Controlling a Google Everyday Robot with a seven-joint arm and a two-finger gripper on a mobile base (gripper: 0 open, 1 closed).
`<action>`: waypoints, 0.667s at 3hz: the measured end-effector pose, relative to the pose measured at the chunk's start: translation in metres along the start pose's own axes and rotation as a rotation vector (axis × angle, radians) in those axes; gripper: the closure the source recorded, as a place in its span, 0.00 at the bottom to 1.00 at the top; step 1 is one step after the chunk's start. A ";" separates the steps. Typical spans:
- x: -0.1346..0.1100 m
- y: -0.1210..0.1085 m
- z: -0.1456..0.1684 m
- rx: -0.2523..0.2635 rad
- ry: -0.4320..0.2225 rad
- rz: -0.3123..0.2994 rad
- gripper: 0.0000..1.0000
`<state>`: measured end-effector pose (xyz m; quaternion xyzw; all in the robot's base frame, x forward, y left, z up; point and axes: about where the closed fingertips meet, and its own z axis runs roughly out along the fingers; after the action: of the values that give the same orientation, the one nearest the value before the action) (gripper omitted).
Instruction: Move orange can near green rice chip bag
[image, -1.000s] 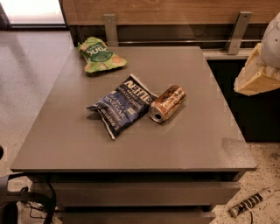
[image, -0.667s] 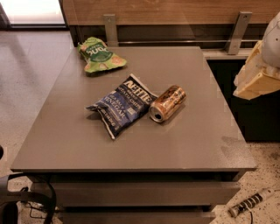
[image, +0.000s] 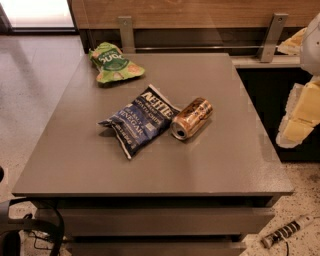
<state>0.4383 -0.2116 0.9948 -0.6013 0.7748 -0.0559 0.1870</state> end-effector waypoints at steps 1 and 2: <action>-0.003 -0.015 0.001 0.005 -0.035 -0.057 0.00; -0.016 -0.057 0.009 -0.018 -0.169 -0.211 0.00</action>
Offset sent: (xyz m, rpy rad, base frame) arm 0.1019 0.0010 0.0224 0.1316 -0.1167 0.6248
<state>0.4964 -0.2110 1.0077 -0.6837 0.6891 -0.0175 0.2396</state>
